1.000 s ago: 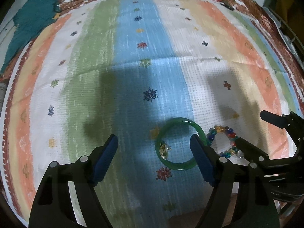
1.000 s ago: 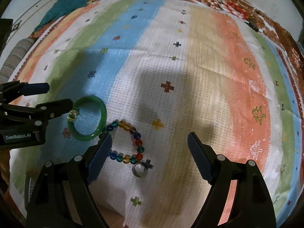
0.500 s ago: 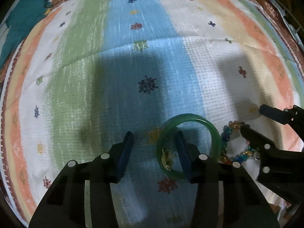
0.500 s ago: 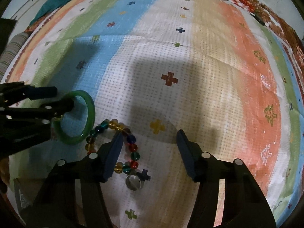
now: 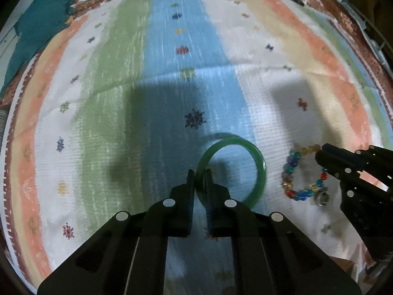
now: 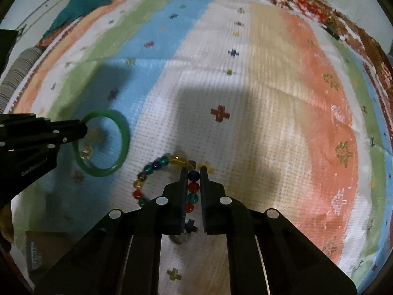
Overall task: Organize jewelry
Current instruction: 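Grasp the green jade bangle with the left tool while the right grasps the multicolour bead bracelet, then lift the bangle and bead bracelet and carry them over the silver tin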
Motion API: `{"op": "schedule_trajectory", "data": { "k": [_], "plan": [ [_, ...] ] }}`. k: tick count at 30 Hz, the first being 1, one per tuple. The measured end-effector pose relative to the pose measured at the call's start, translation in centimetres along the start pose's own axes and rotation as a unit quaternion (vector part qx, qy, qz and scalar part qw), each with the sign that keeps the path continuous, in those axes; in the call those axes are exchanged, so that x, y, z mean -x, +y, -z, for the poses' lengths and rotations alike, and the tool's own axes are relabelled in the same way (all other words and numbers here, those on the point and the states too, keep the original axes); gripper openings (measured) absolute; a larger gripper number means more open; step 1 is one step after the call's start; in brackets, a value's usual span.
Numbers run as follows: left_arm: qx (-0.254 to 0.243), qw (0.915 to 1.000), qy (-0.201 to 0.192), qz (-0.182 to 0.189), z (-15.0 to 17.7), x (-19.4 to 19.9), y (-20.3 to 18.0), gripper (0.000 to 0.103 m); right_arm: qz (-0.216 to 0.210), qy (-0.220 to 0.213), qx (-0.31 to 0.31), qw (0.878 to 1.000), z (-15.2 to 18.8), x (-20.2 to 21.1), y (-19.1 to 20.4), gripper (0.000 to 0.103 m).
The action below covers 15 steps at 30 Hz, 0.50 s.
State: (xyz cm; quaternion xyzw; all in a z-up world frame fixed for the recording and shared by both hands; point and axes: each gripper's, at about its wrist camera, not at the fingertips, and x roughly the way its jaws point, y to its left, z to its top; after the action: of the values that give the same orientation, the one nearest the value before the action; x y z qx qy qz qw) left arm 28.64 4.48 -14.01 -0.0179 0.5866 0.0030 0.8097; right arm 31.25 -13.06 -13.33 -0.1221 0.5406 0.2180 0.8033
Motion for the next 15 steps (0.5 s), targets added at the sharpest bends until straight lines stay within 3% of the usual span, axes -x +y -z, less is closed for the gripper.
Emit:
{"op": "schedule_trajectory", "data": {
  "k": [15],
  "plan": [
    [-0.006,0.9986,-0.052,0.011,1.9,6.0,-0.8,0.008,-0.020,-0.081,-0.007,0.997,0.7,6.6,2.0,0.010]
  ]
}}
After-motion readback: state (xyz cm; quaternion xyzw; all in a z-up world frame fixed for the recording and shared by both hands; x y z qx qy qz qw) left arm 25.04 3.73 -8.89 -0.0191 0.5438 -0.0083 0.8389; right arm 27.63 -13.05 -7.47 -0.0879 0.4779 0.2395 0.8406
